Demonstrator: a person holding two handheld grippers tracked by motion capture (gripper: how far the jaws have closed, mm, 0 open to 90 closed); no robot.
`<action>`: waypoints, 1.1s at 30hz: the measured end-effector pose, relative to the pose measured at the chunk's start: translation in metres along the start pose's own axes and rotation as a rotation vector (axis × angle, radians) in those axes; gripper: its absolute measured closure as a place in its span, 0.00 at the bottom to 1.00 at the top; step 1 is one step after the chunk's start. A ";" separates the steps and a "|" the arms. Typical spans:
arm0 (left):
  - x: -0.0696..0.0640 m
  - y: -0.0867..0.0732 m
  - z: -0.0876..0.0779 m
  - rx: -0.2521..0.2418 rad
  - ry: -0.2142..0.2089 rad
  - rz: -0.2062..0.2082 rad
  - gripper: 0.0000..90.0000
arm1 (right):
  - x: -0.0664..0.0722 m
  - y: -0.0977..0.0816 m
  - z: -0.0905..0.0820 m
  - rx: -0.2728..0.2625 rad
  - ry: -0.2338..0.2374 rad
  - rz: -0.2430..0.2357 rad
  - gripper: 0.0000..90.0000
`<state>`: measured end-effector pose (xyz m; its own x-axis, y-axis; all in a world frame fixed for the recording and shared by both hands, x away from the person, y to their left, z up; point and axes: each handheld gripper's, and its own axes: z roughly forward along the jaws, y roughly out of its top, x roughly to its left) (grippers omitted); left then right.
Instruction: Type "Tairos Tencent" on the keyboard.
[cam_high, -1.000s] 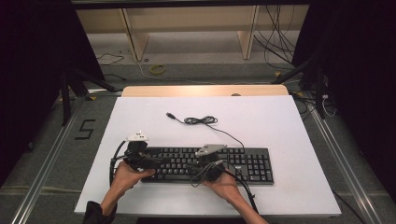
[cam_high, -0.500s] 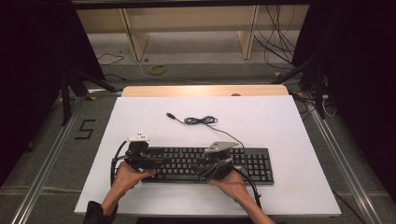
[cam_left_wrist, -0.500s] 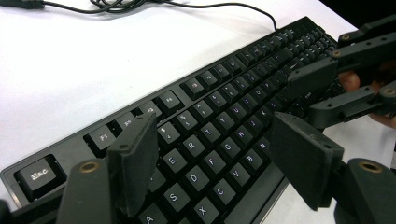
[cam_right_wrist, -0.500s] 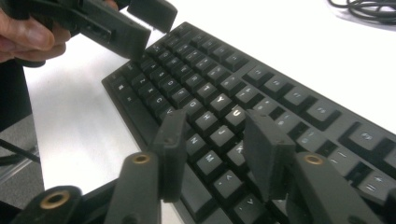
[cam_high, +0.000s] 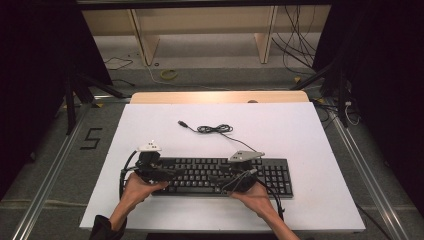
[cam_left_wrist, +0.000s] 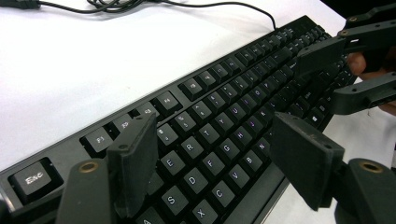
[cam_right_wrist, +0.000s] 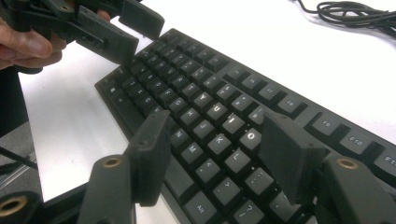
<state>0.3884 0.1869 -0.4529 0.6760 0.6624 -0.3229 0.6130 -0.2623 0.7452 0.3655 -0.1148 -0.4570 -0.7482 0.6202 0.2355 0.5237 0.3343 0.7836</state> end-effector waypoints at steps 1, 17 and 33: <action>0.000 0.000 0.000 0.000 0.001 -0.002 0.36 | 0.000 0.000 -0.001 -0.001 -0.002 0.001 0.48; -0.004 0.004 0.014 0.040 -0.029 -0.006 0.54 | -0.006 -0.009 -0.022 -0.031 -0.020 0.016 0.45; -0.012 0.006 0.037 0.097 0.025 0.057 0.92 | -0.007 -0.017 -0.032 -0.036 -0.033 0.020 0.42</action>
<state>0.3990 0.1513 -0.4661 0.7010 0.6617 -0.2661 0.6116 -0.3657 0.7016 0.3484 -0.1473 -0.4532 -0.7234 0.6501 0.2326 0.5230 0.2960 0.7993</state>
